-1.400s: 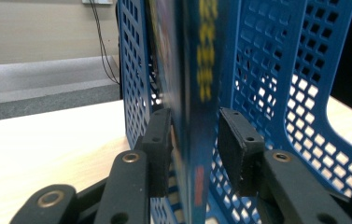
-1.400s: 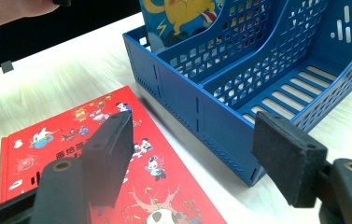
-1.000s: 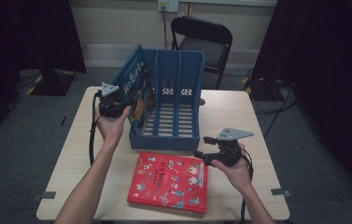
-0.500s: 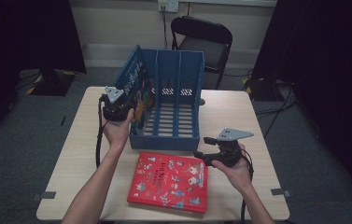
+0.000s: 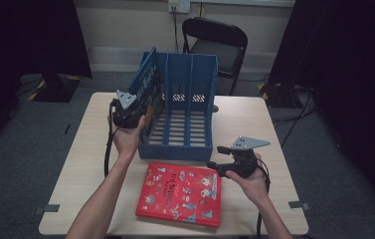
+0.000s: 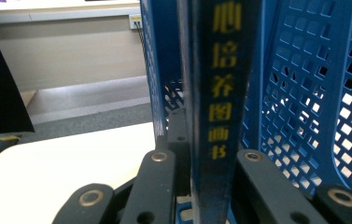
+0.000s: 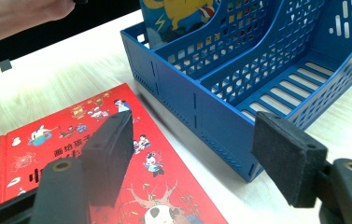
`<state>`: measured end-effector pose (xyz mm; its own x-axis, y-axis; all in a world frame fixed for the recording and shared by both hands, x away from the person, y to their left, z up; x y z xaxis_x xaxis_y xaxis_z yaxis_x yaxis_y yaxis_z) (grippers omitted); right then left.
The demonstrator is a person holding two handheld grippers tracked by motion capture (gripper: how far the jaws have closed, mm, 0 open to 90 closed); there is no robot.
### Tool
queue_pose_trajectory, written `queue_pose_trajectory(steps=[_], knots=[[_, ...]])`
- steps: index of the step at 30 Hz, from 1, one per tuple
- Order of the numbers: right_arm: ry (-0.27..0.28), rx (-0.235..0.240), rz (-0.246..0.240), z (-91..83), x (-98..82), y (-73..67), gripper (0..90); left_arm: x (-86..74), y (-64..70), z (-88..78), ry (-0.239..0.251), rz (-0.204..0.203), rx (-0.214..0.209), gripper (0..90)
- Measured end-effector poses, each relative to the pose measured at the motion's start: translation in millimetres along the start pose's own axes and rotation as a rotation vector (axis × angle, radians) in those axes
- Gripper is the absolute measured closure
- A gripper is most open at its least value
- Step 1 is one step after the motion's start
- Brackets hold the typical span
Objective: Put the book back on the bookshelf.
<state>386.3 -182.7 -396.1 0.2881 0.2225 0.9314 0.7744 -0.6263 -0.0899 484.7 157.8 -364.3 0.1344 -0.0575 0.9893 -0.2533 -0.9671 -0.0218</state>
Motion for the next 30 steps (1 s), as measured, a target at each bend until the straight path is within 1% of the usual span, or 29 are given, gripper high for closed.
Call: queue_pose_trajectory(steps=[1,2,3,5,7,11,12,14,17,21,23,25,28,30], knots=[[0.001,-0.001,0.0,-0.3,-0.1,0.5,29.2,-0.2,0.1,-0.3,0.001,0.0,-0.002,82.6],[0.0,-0.001,0.001,-0.7,-0.1,0.6,29.2,-0.4,0.6,-0.7,-0.001,0.018,0.003,82.5],[0.001,-0.001,0.0,-1.1,-0.1,0.6,29.2,-0.5,1.3,-0.9,0.002,0.023,0.007,82.4],[0.003,-0.001,0.0,-1.7,0.0,0.5,29.2,-1.8,2.7,-1.4,0.016,0.019,0.017,82.3],[0.002,0.0,-0.001,-1.9,0.0,0.5,29.2,-3.2,3.7,-2.6,0.022,0.03,0.033,82.2],[0.004,-0.003,0.002,-2.5,0.0,0.9,29.2,-4.1,3.0,-2.8,0.032,0.016,0.046,82.2],[0.004,-0.003,0.002,-2.7,0.0,1.0,29.2,-4.0,2.9,-3.1,0.027,0.022,0.05,82.2],[0.003,-0.003,0.002,-2.7,-0.1,1.2,29.2,-4.1,3.9,-3.0,0.03,0.021,0.054,82.1],[0.001,-0.002,0.002,-2.0,-0.2,1.1,29.2,-4.4,5.1,-3.1,0.033,0.022,0.07,82.0],[0.0,0.0,0.001,-1.8,-0.2,1.1,29.2,-5.2,5.3,-3.4,0.037,0.007,0.095,81.9],[0.003,0.0,0.003,-1.9,-0.3,1.3,29.2,-4.8,3.5,-2.7,0.035,-0.01,0.097,82.0],[0.003,0.0,0.003,-1.9,-0.3,1.4,29.2,-4.5,2.8,-1.8,0.036,-0.014,0.097,82.1],[-0.001,0.002,0.001,-1.5,-0.3,1.2,29.2,-3.4,3.5,0.7,0.033,-0.007,0.106,82.1],[-0.003,0.002,0.003,-0.5,-0.6,1.3,29.2,-3.8,3.6,1.6,0.034,-0.011,0.107,82.3]])
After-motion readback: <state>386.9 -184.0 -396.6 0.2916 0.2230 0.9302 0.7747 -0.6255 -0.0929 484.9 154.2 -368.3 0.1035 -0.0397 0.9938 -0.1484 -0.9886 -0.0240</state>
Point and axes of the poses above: each handheld gripper's, and its own axes: z roughly forward along the jaws, x roughly out of its top, y roughly to its right, the point moved 1 cm from there along z, roughly forward along the jaws, and after that the axes turned 9 degrees about y, right-handed, at the moved point
